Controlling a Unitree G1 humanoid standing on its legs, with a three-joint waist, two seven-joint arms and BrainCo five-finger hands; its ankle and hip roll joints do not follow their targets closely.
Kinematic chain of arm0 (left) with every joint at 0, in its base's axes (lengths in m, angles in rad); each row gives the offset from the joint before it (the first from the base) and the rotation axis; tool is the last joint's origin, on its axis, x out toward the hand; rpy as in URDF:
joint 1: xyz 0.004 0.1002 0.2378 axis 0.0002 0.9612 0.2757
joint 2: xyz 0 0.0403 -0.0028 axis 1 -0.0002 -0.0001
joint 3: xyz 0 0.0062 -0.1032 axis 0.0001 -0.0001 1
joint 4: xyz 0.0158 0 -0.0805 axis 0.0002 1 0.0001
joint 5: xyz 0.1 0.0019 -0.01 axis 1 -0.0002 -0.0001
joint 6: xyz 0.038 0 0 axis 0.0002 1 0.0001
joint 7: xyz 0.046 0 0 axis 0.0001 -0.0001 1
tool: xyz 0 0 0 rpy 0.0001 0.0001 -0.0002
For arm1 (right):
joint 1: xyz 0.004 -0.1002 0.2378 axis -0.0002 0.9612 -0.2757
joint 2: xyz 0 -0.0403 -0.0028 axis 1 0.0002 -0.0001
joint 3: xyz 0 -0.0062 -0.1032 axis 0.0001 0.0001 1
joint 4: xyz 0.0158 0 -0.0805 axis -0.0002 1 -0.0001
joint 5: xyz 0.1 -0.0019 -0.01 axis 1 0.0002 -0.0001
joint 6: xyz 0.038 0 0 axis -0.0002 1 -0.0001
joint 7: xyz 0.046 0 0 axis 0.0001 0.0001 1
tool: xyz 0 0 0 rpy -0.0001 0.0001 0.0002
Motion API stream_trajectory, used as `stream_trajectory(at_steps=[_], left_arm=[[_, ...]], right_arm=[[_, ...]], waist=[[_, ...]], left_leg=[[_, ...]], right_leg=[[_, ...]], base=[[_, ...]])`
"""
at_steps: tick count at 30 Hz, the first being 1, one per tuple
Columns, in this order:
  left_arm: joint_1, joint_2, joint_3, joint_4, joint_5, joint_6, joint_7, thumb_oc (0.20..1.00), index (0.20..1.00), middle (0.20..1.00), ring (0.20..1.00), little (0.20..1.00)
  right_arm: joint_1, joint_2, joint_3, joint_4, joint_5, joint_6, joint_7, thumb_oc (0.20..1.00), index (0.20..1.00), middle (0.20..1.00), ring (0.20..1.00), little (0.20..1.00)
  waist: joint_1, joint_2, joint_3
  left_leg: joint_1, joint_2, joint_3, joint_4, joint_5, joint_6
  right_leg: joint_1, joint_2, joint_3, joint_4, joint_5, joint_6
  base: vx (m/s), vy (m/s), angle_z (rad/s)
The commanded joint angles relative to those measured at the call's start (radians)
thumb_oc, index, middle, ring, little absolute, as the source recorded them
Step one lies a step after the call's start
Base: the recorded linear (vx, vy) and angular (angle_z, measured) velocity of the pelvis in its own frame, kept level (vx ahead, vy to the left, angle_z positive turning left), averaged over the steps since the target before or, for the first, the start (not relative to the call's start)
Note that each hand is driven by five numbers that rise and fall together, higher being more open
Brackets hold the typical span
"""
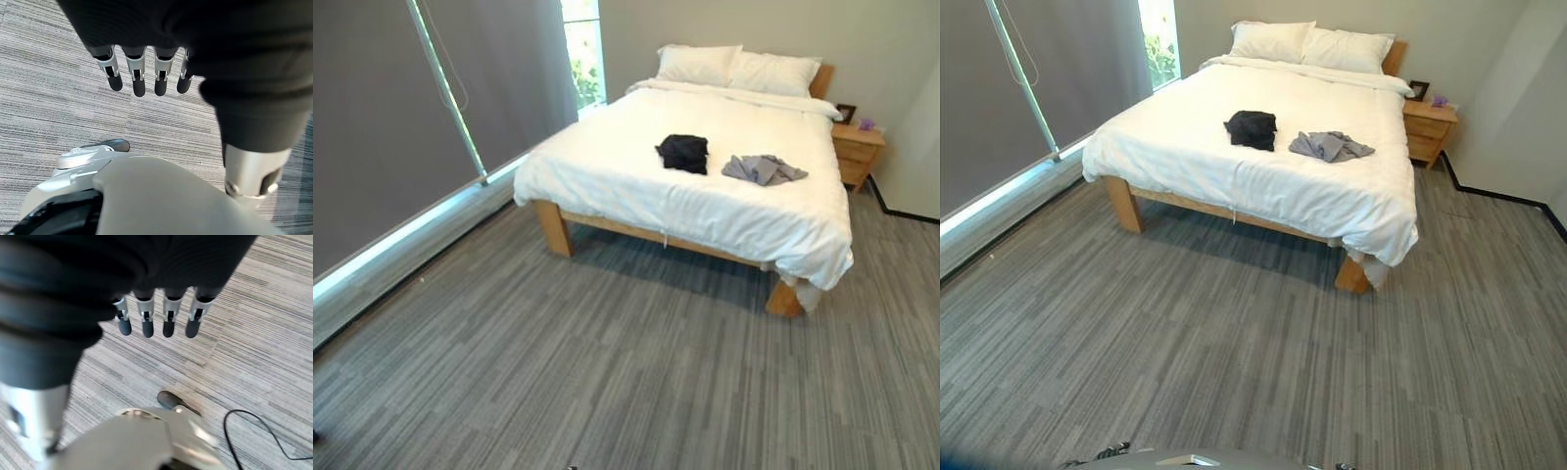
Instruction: Pick up bed clothes into laundry basket.
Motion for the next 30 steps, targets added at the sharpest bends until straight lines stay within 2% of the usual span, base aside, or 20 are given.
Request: stream_trajectory(at_steps=[1, 13, 18, 22, 25, 29, 30], left_arm=[[-0.076, -0.042, 0.011, 0.033, -0.029, -0.028, -0.010, 1.000, 1.000, 1.000, 1.000, 1.000], [-0.078, -0.050, 0.014, 0.090, 0.014, 0.002, -0.016, 1.000, 1.000, 1.000, 1.000, 1.000], [-0.097, -0.030, 0.034, 0.091, -0.004, 0.007, -0.006, 1.000, 1.000, 1.000, 1.000, 1.000], [-0.165, 0.031, 0.015, 0.024, 0.014, -0.018, 0.058, 1.000, 1.000, 1.000, 1.000, 1.000], [-0.196, 0.076, -0.006, -0.130, 0.025, -0.038, 0.097, 1.000, 1.000, 1.000, 1.000, 1.000], [-0.046, 0.165, 0.085, -0.697, -0.106, -0.035, 0.082, 1.000, 1.000, 1.000, 1.000, 1.000], [-0.043, 0.165, 0.086, -0.701, -0.106, -0.033, 0.082, 1.000, 1.000, 1.000, 1.000, 1.000]], right_arm=[[-0.047, 0.001, 0.036, 0.056, -0.007, -0.007, 0.010, 1.000, 1.000, 1.000, 1.000, 1.000], [-0.059, 0.001, 0.018, 0.085, -0.013, 0.008, 0.004, 1.000, 1.000, 1.000, 1.000, 1.000], [-0.084, -0.013, -0.046, 0.111, 0.086, 0.014, 0.007, 1.000, 1.000, 1.000, 1.000, 1.000], [-0.157, -0.058, -0.057, -0.016, 0.179, -0.019, -0.003, 1.000, 1.000, 1.000, 1.000, 1.000], [-0.174, -0.101, -0.058, -0.222, 0.191, -0.035, -0.021, 1.000, 1.000, 1.000, 1.000, 1.000], [-0.073, -0.170, -0.126, -0.674, 0.198, -0.033, -0.008, 1.000, 1.000, 1.000, 1.000, 1.000], [-0.071, -0.170, -0.126, -0.676, 0.198, -0.032, -0.008, 1.000, 1.000, 1.000, 1.000, 1.000]], waist=[[-0.005, -0.015, 0.042], [-0.014, -0.015, 0.033], [-0.019, -0.012, 0.019], [-0.027, -0.007, 0.014], [-0.036, -0.001, 0.022], [-0.030, 0.002, 0.031], [-0.031, 0.002, 0.029]], left_leg=[[0.032, 0.016, -0.118, -0.081, 0.024, -0.036], [0.039, 0.020, -0.102, -0.081, 0.017, -0.035], [0.046, 0.022, -0.094, -0.081, 0.011, -0.036], [0.047, 0.023, -0.081, -0.081, 0.010, -0.039], [0.044, 0.025, -0.073, -0.081, 0.013, -0.040], [0.029, 0.020, -0.079, -0.081, 0.019, -0.039], [0.029, 0.020, -0.079, -0.081, 0.019, -0.039]], right_leg=[[0.097, -0.087, 0.015, -0.030, -0.012, 0.099], [0.096, -0.082, 0.030, -0.030, -0.014, 0.098], [0.098, -0.082, 0.037, -0.030, -0.015, 0.099], [0.093, -0.081, 0.048, -0.030, -0.011, 0.102], [0.086, -0.080, 0.059, -0.030, -0.005, 0.105], [0.075, -0.084, 0.051, -0.030, 0.003, 0.112], [0.075, -0.084, 0.051, -0.030, 0.003, 0.112]], base=[[0.00, 0.000, 0.00], [0.01, 0.002, 0.00], [0.04, 0.008, -0.05], [0.01, 0.018, -0.11], [-0.02, 0.020, -0.06], [-0.02, 0.009, -0.04], [0.00, 0.000, 0.00]])
